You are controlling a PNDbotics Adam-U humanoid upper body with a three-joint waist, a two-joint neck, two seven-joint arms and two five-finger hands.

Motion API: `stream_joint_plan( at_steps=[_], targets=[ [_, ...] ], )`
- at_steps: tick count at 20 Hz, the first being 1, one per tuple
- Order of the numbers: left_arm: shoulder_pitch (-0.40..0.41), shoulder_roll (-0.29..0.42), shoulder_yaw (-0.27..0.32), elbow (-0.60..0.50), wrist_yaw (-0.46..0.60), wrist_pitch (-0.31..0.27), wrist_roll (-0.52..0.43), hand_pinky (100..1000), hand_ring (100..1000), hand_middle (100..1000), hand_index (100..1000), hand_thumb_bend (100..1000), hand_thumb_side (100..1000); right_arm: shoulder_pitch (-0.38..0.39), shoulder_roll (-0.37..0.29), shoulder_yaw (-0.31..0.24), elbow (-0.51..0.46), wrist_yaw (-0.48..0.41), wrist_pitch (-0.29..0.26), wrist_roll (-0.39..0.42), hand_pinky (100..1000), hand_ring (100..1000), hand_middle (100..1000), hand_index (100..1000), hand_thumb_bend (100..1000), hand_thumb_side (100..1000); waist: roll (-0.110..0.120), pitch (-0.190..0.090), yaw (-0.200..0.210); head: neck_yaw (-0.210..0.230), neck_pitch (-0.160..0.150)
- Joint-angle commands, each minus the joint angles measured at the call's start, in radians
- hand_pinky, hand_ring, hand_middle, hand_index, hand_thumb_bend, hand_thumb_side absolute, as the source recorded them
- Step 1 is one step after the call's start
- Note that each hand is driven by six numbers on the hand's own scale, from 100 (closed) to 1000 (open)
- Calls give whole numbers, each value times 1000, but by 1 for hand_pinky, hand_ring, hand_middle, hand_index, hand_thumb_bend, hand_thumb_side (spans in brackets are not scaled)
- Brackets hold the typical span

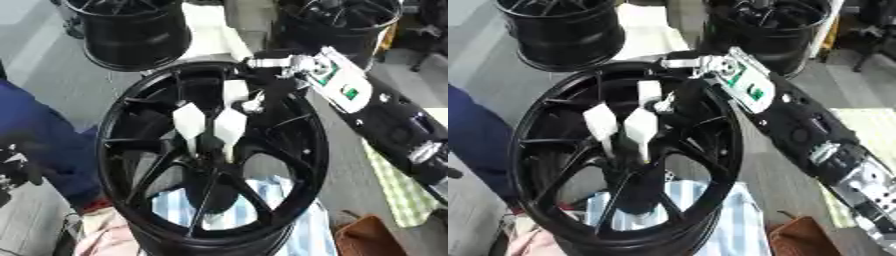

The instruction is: Pull the pin out of the wheel hub.

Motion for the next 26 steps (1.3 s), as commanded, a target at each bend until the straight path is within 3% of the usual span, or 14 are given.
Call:
stream_joint_plan(
  at_steps=[1, 7, 12, 18, 19, 21, 22, 23, 24, 25, 26],
  targets=[
    [-7, 12, 4, -10, 3, 1, -1, 682, 472, 656, 831, 100, 1000, -33, -50, -20, -65, -52, 6, -8, 738, 591, 360, 513, 209, 339, 0, -14, -4, 6, -2],
    [8, 27, 13, -9, -6, 1, 5, 683, 467, 656, 831, 100, 1000, -50, -172, -101, -204, -140, 6, -70, 733, 584, 358, 512, 236, 329, -16, -26, -37, 47, -2],
    [22, 40, 31, -10, -13, -4, 21, 683, 466, 657, 831, 100, 1000, 24, -291, -198, -292, -213, 39, -143, 730, 582, 364, 518, 248, 332, -29, -34, -80, 94, -2],
    [33, 46, 74, -18, -17, -16, 62, 683, 463, 657, 831, 100, 1000, 164, -434, -339, -208, -293, 96, -231, 727, 591, 420, 575, 241, 359, -30, -18, -174, 185, -2],
    [34, 45, 82, -19, -18, -18, 69, 684, 462, 657, 831, 100, 1000, 187, -457, -362, -185, -296, 110, -245, 728, 605, 461, 614, 244, 372, -29, -13, -191, 202, -2],
    [35, 42, 100, -23, -19, -23, 86, 684, 463, 657, 831, 100, 1000, 233, -501, -408, -140, -280, 137, -273, 763, 684, 628, 780, 270, 389, -23, -3, -231, 239, -2],
    [35, 40, 105, -25, -20, -25, 92, 684, 463, 658, 831, 100, 1000, 257, -510, -432, -117, -268, 151, -288, 836, 778, 762, 900, 303, 414, -21, -1, -242, 248, -2],
    [35, 39, 111, -26, -20, -27, 99, 684, 461, 658, 831, 100, 1000, 280, -504, -455, -93, -255, 166, -302, 887, 841, 856, 953, 318, 427, -19, 4, -256, 262, -2],
    [36, 38, 118, -28, -21, -29, 106, 684, 457, 658, 831, 100, 1000, 304, -489, -479, -70, -241, 180, -317, 920, 888, 925, 979, 100, 183, -17, 8, -269, 275, -2],
    [37, 38, 125, -29, -22, -31, 112, 684, 455, 658, 831, 100, 1000, 328, -470, -503, -46, -226, 195, -331, 926, 900, 941, 986, 349, 449, -14, 13, -283, 286, -2],
    [37, 39, 130, -31, -23, -33, 118, 684, 455, 658, 831, 100, 1000, 351, -449, -526, -22, -212, 209, -346, 925, 904, 949, 986, 367, 456, -13, 16, -292, 293, -2]
  ],
)
